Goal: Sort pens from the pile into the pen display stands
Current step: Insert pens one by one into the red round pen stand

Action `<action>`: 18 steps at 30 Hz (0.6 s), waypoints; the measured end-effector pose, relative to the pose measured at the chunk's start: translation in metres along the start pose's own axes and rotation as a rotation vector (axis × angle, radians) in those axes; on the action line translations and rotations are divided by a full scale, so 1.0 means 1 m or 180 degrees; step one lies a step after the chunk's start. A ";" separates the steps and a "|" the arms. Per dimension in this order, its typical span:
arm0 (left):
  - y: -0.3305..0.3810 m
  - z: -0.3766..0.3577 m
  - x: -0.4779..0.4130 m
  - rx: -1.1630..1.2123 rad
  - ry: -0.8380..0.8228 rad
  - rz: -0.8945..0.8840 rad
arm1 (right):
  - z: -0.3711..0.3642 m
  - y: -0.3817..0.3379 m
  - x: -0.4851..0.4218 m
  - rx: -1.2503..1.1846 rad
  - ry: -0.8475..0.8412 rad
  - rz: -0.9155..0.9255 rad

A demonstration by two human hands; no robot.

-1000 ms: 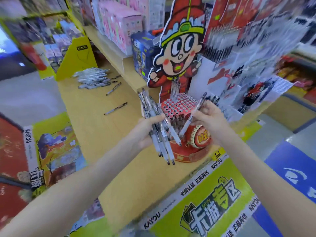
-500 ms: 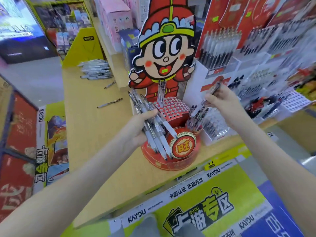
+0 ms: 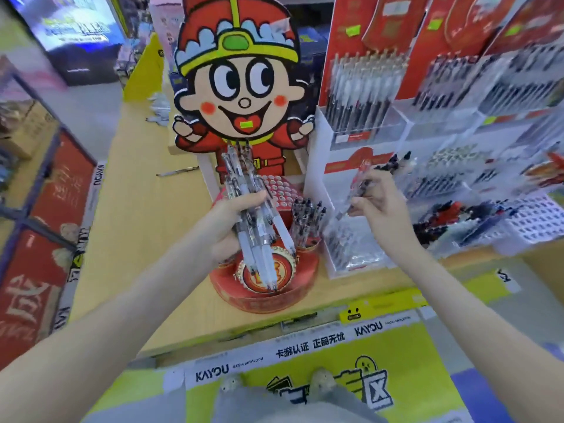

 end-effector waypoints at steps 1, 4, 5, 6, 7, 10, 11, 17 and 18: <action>-0.003 -0.002 0.000 0.0010 0.0048 -0.0005 | -0.002 0.005 -0.001 -0.0031 -0.0057 -0.0018; -0.013 -0.004 0.001 0.0163 0.0214 -0.0005 | -0.014 0.020 -0.003 0.0093 -0.0399 -0.0021; -0.016 -0.003 0.001 0.0232 0.0268 0.0002 | -0.019 0.023 -0.004 0.0211 -0.0514 0.0014; -0.018 -0.002 0.002 0.0277 0.0329 -0.0003 | -0.024 0.028 -0.004 0.0306 -0.0624 0.0048; -0.019 -0.001 0.002 0.0306 0.0387 -0.0015 | -0.028 0.031 -0.005 0.0365 -0.0706 0.0080; -0.020 0.003 0.002 0.0327 0.0554 -0.0035 | -0.041 0.040 -0.007 0.0506 -0.0948 0.0265; -0.020 0.004 0.001 0.0338 0.0574 -0.0027 | -0.043 0.042 -0.007 0.0735 -0.1013 0.0368; -0.009 0.002 -0.009 0.0250 0.0499 0.0002 | -0.042 0.028 -0.013 0.1328 -0.0790 0.1474; -0.007 0.002 -0.011 0.0227 0.0485 0.0019 | -0.043 0.025 -0.014 0.1348 -0.0797 0.1602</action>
Point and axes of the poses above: each hand's wrist, its own x-axis away from the middle knuckle, its own z-axis out of the back of the hand, y = z × x, the point moved 9 cm from there along -x, towards the middle knuckle, and after that the axes turned 5 degrees about z, right-handed, at the moved point
